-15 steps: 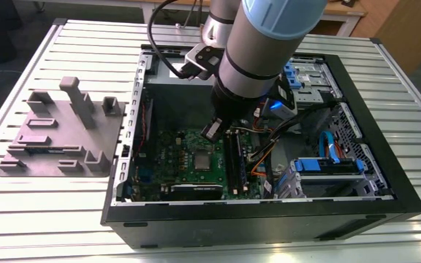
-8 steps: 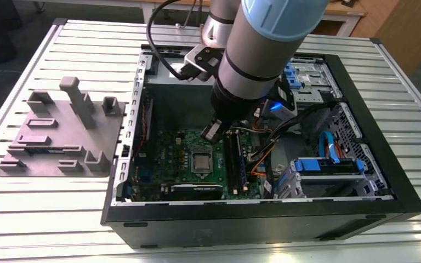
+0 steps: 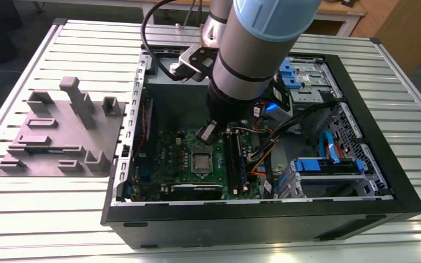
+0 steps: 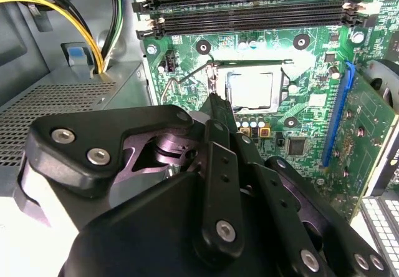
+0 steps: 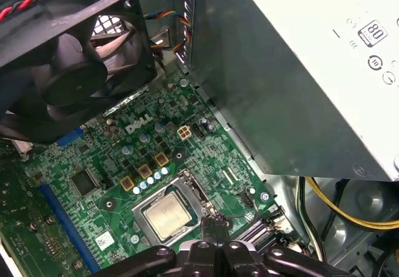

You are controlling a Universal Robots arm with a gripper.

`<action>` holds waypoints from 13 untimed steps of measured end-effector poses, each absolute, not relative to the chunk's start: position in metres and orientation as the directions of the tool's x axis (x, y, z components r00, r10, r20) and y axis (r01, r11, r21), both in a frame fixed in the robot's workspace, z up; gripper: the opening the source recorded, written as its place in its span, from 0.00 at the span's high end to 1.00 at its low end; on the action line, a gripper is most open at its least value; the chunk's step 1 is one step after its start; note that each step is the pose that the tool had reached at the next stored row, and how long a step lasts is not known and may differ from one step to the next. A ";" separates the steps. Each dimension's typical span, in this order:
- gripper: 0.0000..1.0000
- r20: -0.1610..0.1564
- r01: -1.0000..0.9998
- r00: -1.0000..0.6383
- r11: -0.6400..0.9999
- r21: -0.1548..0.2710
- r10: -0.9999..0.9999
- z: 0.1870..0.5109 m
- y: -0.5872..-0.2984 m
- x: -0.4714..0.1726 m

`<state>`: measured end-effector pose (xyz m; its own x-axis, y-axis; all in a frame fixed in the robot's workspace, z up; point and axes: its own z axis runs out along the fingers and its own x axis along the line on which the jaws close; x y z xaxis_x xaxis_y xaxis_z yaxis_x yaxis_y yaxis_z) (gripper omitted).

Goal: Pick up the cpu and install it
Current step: 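Install the first cpu locking lever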

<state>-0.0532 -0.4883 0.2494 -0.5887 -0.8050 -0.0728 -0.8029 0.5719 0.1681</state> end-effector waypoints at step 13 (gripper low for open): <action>0.90 -0.073 -0.803 -0.589 0.572 0.168 -0.805 0.249 -0.488 -0.050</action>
